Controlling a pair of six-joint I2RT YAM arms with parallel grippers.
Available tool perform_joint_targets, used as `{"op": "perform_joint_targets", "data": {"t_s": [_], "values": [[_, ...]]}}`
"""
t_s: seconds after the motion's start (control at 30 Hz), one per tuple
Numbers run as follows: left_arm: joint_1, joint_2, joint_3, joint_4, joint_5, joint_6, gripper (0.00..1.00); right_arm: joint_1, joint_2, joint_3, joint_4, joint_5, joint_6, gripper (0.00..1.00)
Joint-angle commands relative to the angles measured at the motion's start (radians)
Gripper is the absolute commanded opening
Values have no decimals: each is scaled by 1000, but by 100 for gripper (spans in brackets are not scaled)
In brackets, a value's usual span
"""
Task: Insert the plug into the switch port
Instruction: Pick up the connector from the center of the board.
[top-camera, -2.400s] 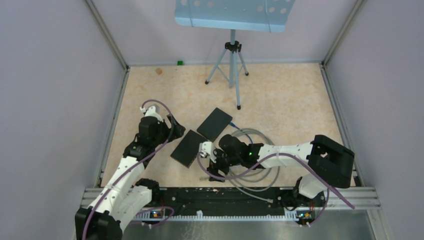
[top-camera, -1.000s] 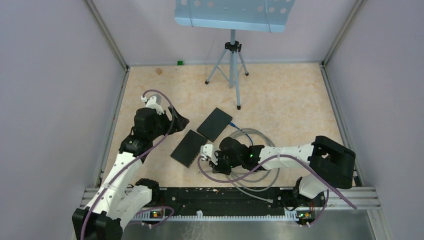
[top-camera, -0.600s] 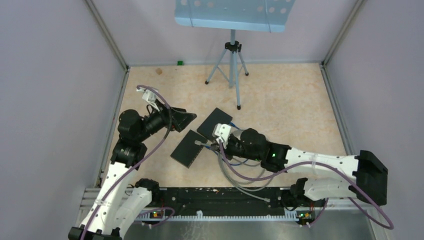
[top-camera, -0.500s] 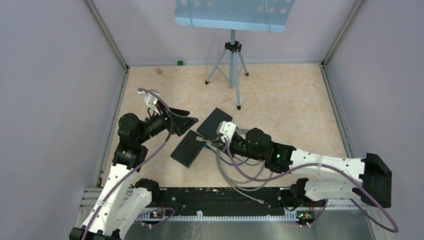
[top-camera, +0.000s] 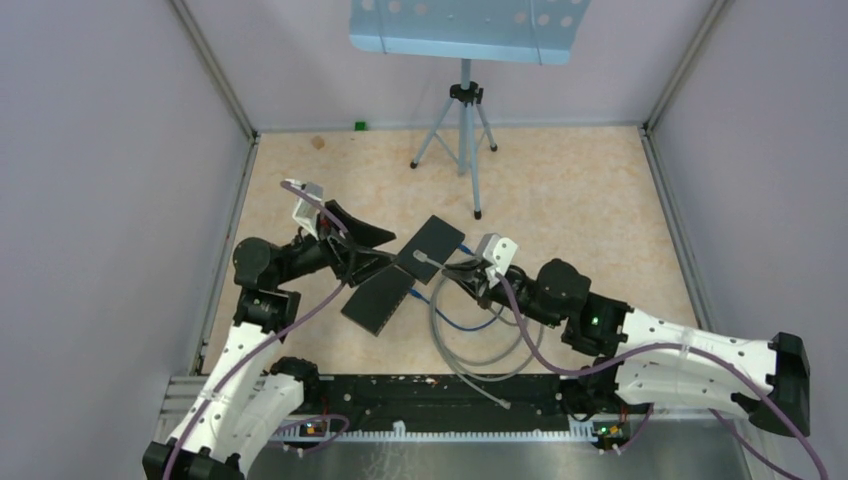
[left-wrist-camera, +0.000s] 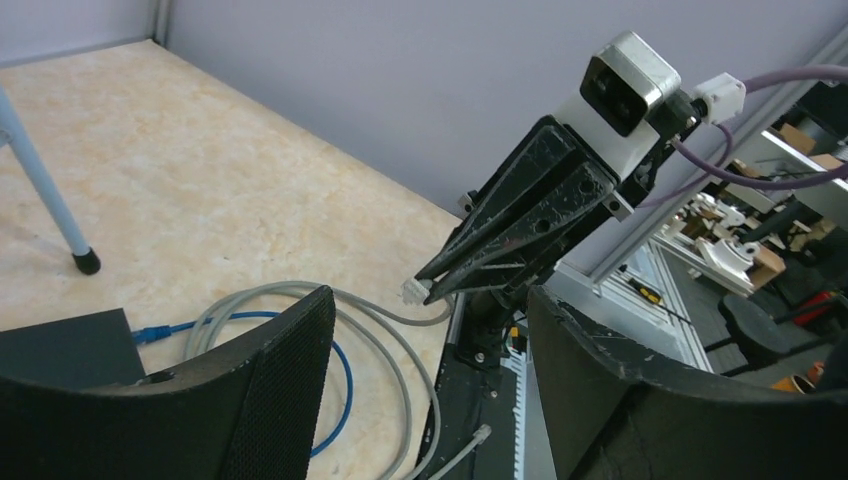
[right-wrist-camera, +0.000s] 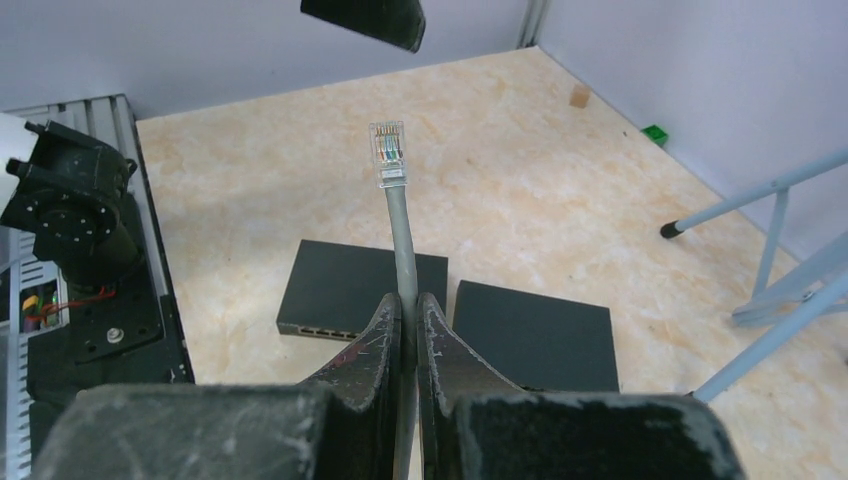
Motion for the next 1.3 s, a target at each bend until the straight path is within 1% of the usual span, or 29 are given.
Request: {"op": "perform_joint_targets", "data": {"t_s": [0.0, 0.07, 0.2, 0.3, 0.37, 0.43, 0.5, 0.63, 0.8, 0.93, 1.1, 1.27], "values": [[-10, 40, -4, 163, 94, -77, 75, -9, -59, -1, 78, 45, -3, 0], [-26, 52, -6, 174, 92, -86, 77, -9, -69, 3, 85, 42, 10, 0], [-103, 61, -13, 223, 82, -81, 79, -31, -72, 30, 64, 3, 94, 0], [-174, 52, -15, 232, 74, -6, 83, -80, -86, 33, 76, -119, 187, 0], [-219, 39, -32, 262, 76, 53, 90, -123, -102, 19, 110, -236, 243, 0], [-255, 12, -50, 268, 62, 125, 95, -152, -114, 10, 139, -309, 278, 0], [-275, -16, -62, 246, 31, 190, 96, -166, -120, 9, 154, -361, 296, 0], [-287, -38, -71, 238, 26, 243, 98, -177, -124, 8, 178, -434, 310, 0], [-301, -48, -85, 292, 8, 261, 99, -185, -115, 6, 208, -531, 324, 0], [-316, -46, -74, 292, 0, 282, 99, -187, -102, 9, 217, -583, 325, 0], [-334, -36, -70, 291, 3, 287, 99, -187, -75, 22, 221, -615, 327, 0], [-350, -30, -71, 289, 16, 292, 97, -187, -35, 43, 209, -603, 318, 0]]}}
